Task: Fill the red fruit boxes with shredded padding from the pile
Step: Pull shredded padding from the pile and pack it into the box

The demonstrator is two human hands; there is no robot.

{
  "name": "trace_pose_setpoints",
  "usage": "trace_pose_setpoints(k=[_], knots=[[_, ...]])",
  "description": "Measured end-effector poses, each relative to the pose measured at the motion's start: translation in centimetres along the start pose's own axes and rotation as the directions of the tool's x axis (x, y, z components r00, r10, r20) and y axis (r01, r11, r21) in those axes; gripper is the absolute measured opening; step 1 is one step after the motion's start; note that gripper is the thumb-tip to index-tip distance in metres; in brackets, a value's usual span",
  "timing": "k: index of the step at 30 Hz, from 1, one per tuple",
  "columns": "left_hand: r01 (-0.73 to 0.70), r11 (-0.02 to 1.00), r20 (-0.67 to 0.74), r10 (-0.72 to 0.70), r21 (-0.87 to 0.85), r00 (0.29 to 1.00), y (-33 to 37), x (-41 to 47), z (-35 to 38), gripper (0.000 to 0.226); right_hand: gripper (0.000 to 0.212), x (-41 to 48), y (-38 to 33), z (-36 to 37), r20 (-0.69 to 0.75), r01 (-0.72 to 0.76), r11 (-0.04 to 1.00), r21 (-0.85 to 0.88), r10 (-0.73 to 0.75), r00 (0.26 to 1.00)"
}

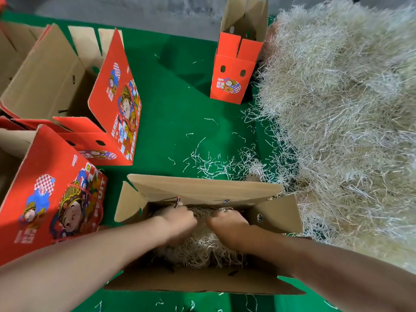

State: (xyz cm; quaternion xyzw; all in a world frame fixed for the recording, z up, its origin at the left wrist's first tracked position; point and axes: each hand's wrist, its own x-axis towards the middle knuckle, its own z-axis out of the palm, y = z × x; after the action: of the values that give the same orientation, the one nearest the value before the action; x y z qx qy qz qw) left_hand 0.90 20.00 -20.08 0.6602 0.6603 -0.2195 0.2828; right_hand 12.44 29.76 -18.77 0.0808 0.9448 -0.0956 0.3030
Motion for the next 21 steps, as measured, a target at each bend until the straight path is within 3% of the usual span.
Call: trace_pose_setpoints(k=[2, 3, 5, 8, 10, 12, 14, 15, 16, 17, 18, 19, 21], knots=[[-0.077, 0.995, -0.049, 0.074, -0.067, 0.996, 0.9, 0.6, 1.1, 0.052, 0.034, 0.3, 0.7, 0.1, 0.067, -0.035, 0.999, -0.042, 0.038, 0.997], [-0.083, 0.988, 0.000, 0.084, -0.131, 0.996, 1.3, 1.0, 1.9, 0.064, 0.034, 0.4, 1.0, 0.6, 0.153, -0.010, 0.999, -0.038, 0.016, 0.988], [-0.018, 0.986, 0.147, 0.042, -0.167, 0.988, 1.7, 1.3, 3.2, 0.065, 0.040, 0.6, 1.5, 1.6, 0.296, 0.070, 0.993, -0.094, -0.039, 0.954], [-0.068, 0.994, 0.334, 0.036, 0.084, 0.942, 1.6, 1.5, 4.5, 0.054, 0.050, 0.7, 2.1, 2.6, 0.388, 0.067, 0.934, -0.350, 0.080, 0.918], [-0.127, 0.985, 0.396, 0.072, 0.114, 0.915, 1.5, 1.2, 4.5, 0.062, 0.052, 0.8, 2.3, 2.5, 0.398, 0.028, 0.914, -0.405, 0.149, 0.905], [-0.167, 0.979, 0.430, 0.103, 0.114, 0.897, 1.0, 0.7, 3.9, 0.069, 0.047, 0.8, 2.4, 2.0, 0.406, 0.044, 0.923, -0.382, 0.125, 0.905], [-0.122, 0.991, 0.347, 0.136, -0.063, 0.928, 0.5, 0.4, 3.4, 0.061, 0.041, 0.6, 2.3, 1.1, 0.420, 0.094, 0.945, -0.313, 0.049, 0.906], [-0.045, 0.958, 0.260, 0.122, -0.282, 0.958, 0.4, -0.1, 2.8, 0.048, 0.040, 0.5, 2.0, 0.7, 0.396, 0.096, 0.955, -0.281, 0.024, 0.918], [0.001, 0.863, 0.162, 0.093, -0.506, 0.982, 0.3, -0.6, 2.1, 0.035, 0.037, 0.4, 1.6, 0.3, 0.333, 0.085, 0.963, -0.255, 0.005, 0.943], [-0.003, 0.787, 0.024, 0.022, -0.617, 0.999, 0.0, -0.8, 1.5, 0.025, 0.034, 0.4, 1.0, -0.1, 0.242, 0.074, 0.969, -0.237, -0.015, 0.970], [-0.056, 0.823, -0.100, -0.001, -0.565, 0.995, -0.6, -0.8, 1.0, 0.017, 0.032, 0.3, 0.4, -0.4, 0.155, 0.066, 0.976, -0.210, -0.033, 0.987], [-0.048, 0.855, -0.130, -0.023, -0.516, 0.991, -1.0, -0.9, 0.7, 0.015, 0.033, 0.3, -0.1, -0.4, 0.094, 0.070, 0.985, -0.156, -0.056, 0.994], [0.052, 0.933, 0.034, -0.042, -0.356, 0.999, -1.3, -1.2, 0.2, 0.023, 0.050, 0.5, -0.6, 0.1, 0.156, 0.164, 0.986, -0.022, -0.159, 0.975]])
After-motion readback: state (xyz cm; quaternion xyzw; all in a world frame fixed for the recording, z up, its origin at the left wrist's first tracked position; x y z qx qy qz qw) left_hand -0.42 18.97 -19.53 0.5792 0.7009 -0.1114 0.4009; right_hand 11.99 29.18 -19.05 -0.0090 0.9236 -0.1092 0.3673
